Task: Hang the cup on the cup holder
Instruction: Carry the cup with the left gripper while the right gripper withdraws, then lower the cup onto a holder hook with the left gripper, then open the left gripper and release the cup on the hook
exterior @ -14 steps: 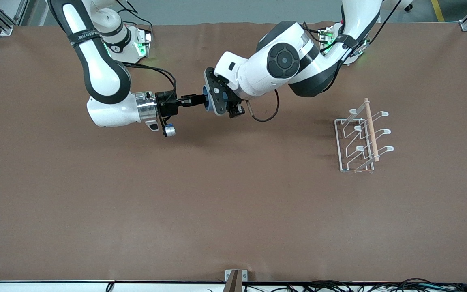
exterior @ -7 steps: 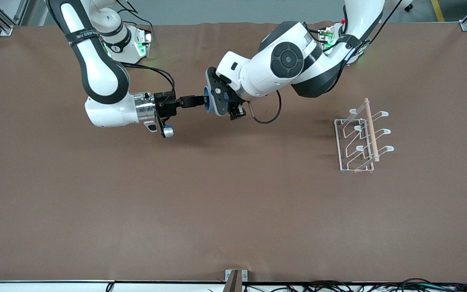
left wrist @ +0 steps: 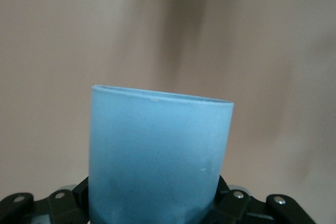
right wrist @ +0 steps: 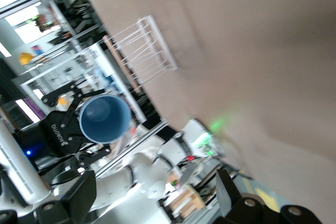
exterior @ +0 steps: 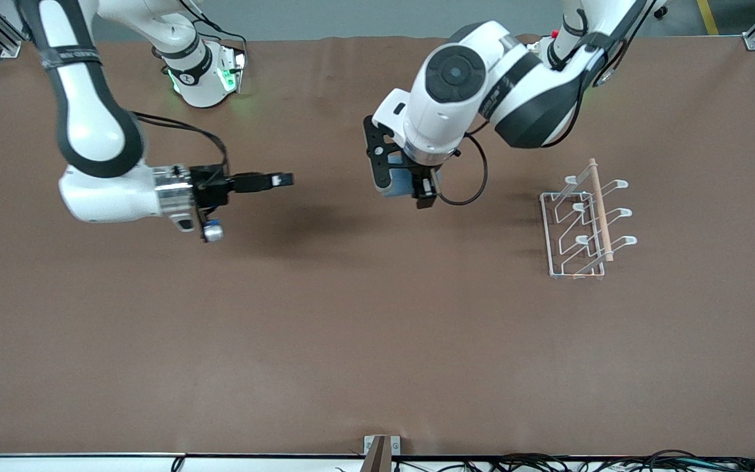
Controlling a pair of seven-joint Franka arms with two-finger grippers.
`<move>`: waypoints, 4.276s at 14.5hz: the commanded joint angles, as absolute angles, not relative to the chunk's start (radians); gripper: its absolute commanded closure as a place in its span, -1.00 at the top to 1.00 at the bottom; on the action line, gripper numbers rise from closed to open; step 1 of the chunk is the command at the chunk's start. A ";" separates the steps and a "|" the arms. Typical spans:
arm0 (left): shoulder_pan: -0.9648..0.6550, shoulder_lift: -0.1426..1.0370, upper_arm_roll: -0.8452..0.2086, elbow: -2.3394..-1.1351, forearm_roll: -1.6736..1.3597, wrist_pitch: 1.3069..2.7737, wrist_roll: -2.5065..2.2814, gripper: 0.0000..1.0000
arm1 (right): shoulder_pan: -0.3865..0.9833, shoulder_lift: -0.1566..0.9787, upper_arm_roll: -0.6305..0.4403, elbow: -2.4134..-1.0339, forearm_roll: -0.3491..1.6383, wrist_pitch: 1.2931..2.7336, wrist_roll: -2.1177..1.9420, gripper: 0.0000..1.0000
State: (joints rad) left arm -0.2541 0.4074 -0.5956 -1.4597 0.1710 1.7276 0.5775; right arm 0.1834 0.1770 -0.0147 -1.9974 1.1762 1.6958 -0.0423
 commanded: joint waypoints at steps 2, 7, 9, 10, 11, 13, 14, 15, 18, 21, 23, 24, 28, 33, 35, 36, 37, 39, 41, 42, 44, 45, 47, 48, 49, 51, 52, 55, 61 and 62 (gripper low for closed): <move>-0.264 0.391 -0.597 -1.465 0.397 1.567 0.634 -0.95 | 0.092 0.161 -0.005 -1.902 0.868 1.689 -0.006 1.00; -0.244 0.394 -0.595 -1.541 0.693 1.385 0.638 -0.98 | 0.020 0.161 -0.008 -1.755 0.352 1.709 -0.006 1.00; -0.236 0.394 -0.591 -1.594 0.799 1.368 0.643 -0.98 | -0.017 0.161 -0.005 -1.721 0.171 1.774 -0.005 1.00; -0.223 0.394 -0.591 -1.623 0.842 1.365 0.644 -0.98 | -0.024 0.158 -0.006 -1.721 0.114 1.796 -0.005 1.00; -0.206 0.394 -0.591 -1.658 0.882 1.364 0.650 -0.99 | -0.026 0.149 -0.008 -1.714 0.059 1.801 -0.005 1.00; -0.190 0.399 -0.591 -1.725 0.971 1.364 0.658 -0.99 | -0.038 0.127 -0.008 -1.674 -0.024 1.786 -0.005 1.00; -0.181 0.411 -0.591 -1.747 1.015 1.362 0.663 -0.99 | -0.055 0.103 -0.005 -1.672 -0.025 1.781 -0.005 1.00; -0.155 0.428 -0.591 -1.761 1.066 1.356 0.669 -0.99 | -0.060 0.080 -0.005 -1.672 -0.025 1.778 -0.002 1.00; -0.135 0.468 -0.586 -1.793 1.188 1.356 0.715 -0.99 | -0.103 0.031 -0.003 -1.649 -0.015 1.705 0.026 1.00; -0.137 0.476 -0.545 -1.844 1.268 1.356 0.749 -0.99 | -0.106 0.012 -0.003 -1.556 -0.012 1.553 0.052 1.00; -0.135 0.476 -0.531 -1.885 1.308 1.355 0.747 -0.98 | -0.107 0.009 -0.003 -1.500 -0.015 1.473 0.096 1.00; -0.144 0.485 -0.505 -1.905 1.325 1.355 0.747 -0.97 | -0.120 0.008 -0.005 -1.502 -0.009 1.476 0.098 1.00; -0.144 0.502 -0.492 -1.934 1.338 1.355 0.736 -0.92 | -0.129 0.011 -0.005 -1.494 -0.003 1.470 0.084 1.00; -0.146 0.563 -0.492 -1.918 1.338 1.355 0.683 -0.80 | -0.155 0.014 -0.006 -1.474 -0.003 1.482 0.083 1.00; -0.144 0.604 -0.489 -1.899 1.338 1.355 0.608 -0.70 | -0.155 0.014 -0.005 -1.474 -0.003 1.482 0.083 1.00; -0.144 0.621 -0.483 -1.885 1.338 1.355 0.574 -0.65 | -0.150 0.014 -0.006 -1.477 -0.005 1.482 0.083 1.00; -0.150 0.638 -0.471 -1.878 1.338 1.355 0.548 -0.52 | -0.149 0.014 -0.005 -1.479 -0.005 1.482 0.083 1.00; -0.150 0.660 -0.471 -1.867 1.333 1.355 0.493 -0.09 | -0.150 0.014 -0.005 -1.480 -0.005 1.486 0.081 1.00; -0.149 0.654 -0.471 -1.861 1.309 1.345 0.439 0.57 | -0.126 0.012 -0.008 -1.485 -0.008 1.485 0.081 1.00; -0.149 0.657 -0.471 -1.841 1.277 1.324 0.405 0.84 | -0.088 0.012 -0.041 -1.485 -0.015 1.483 0.083 1.00; -0.152 0.657 -0.471 -1.778 1.198 1.315 0.380 1.00 | -0.028 0.014 -0.112 -1.485 -0.011 1.489 0.083 1.00; -0.152 0.650 -0.471 -1.757 1.181 1.292 0.387 1.00 | -0.028 0.014 -0.113 -1.485 -0.008 1.488 0.083 1.00; -0.155 0.649 -0.474 -1.723 1.177 1.223 0.387 1.00 | -0.031 0.014 -0.112 -1.485 -0.006 1.483 0.083 1.00; -0.155 0.647 -0.476 -1.715 1.177 1.207 0.387 1.00 | -0.031 0.014 -0.112 -1.485 -0.005 1.483 0.083 1.00; -0.155 0.637 -0.476 -1.710 1.164 1.201 0.384 1.00 | -0.031 0.014 -0.112 -1.483 -0.005 1.483 0.083 1.00; -0.153 0.615 -0.477 -1.671 1.129 1.201 0.365 1.00 | -0.031 0.014 -0.110 -1.483 -0.003 1.482 0.081 1.00; -0.152 0.609 -0.479 -1.643 1.102 1.203 0.365 1.00 | -0.031 0.014 -0.110 -1.483 -0.003 1.482 0.083 1.00; -0.147 0.597 -0.476 -1.547 1.083 1.207 0.344 1.00 | -0.032 0.014 -0.109 -1.482 -0.003 1.483 0.083 1.00; -0.092 0.520 -0.469 -1.368 0.778 1.288 0.029 1.00 | -0.051 0.012 -0.086 -1.482 -0.003 1.480 0.055 1.00; -0.068 0.494 -0.463 -1.368 0.726 1.328 0.014 1.00 | -0.045 0.012 -0.089 -1.482 -0.003 1.480 0.055 1.00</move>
State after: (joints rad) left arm -0.0949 0.5500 -0.4738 -1.3727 0.8160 1.2680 0.0631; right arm -0.0418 0.0115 -0.0960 -1.4890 -0.0028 1.4858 0.0670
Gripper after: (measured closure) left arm 0.000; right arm 0.000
